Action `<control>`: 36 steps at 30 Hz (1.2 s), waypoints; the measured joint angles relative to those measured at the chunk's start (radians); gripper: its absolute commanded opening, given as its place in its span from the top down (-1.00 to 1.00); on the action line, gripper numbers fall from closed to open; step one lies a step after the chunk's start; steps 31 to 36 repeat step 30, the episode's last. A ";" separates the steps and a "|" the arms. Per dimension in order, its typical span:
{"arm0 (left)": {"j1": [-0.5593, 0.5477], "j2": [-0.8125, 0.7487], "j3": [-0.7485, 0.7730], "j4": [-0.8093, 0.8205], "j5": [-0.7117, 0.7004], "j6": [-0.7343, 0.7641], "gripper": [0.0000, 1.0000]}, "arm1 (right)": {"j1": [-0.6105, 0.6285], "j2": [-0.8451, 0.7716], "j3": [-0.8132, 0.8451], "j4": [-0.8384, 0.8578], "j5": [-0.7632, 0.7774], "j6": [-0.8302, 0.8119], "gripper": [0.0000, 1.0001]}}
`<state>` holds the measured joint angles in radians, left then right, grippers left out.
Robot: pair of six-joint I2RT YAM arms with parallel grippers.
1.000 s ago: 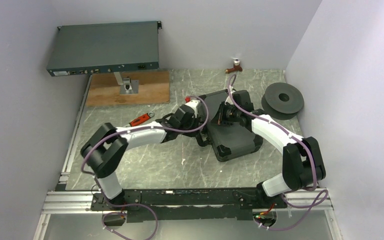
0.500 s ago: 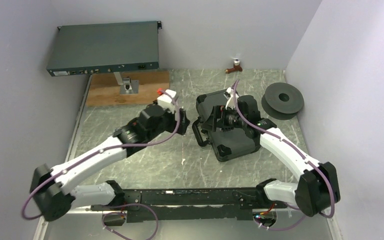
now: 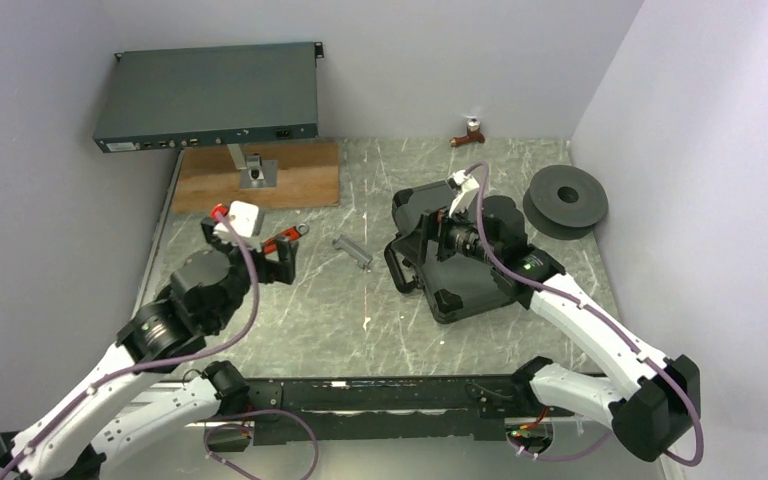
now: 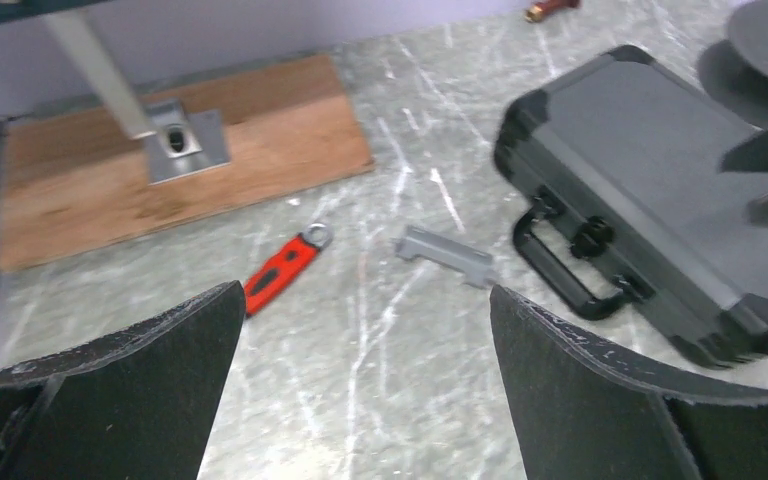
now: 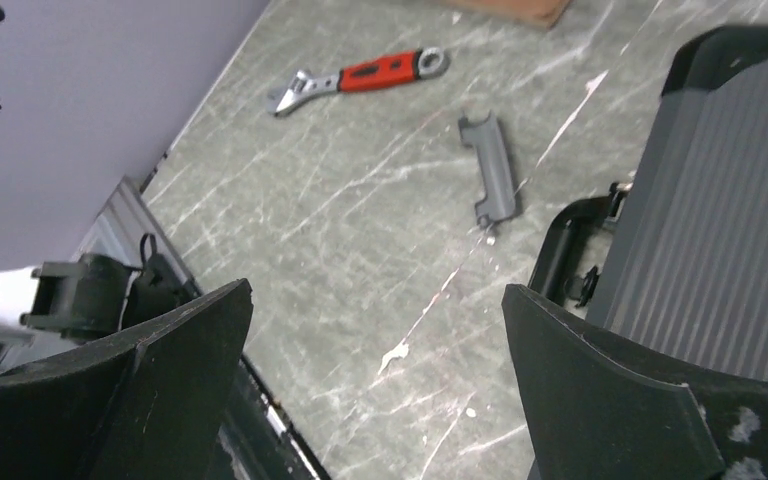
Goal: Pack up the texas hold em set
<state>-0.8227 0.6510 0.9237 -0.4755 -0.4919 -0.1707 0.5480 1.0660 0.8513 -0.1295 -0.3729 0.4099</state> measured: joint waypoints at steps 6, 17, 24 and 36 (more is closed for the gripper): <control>0.000 -0.213 -0.082 -0.066 -0.153 0.061 -0.99 | 0.005 -0.081 -0.008 0.096 0.104 -0.014 -1.00; 0.000 -0.411 -0.233 -0.113 -0.235 0.087 -0.99 | 0.005 -0.126 -0.028 0.198 0.241 -0.038 -1.00; 0.000 -0.447 -0.233 -0.112 -0.240 0.100 -0.99 | 0.006 -0.126 -0.028 0.208 0.261 -0.044 -1.00; 0.000 -0.453 -0.233 -0.113 -0.240 0.100 -0.99 | 0.006 -0.143 -0.029 0.249 0.249 -0.043 -1.00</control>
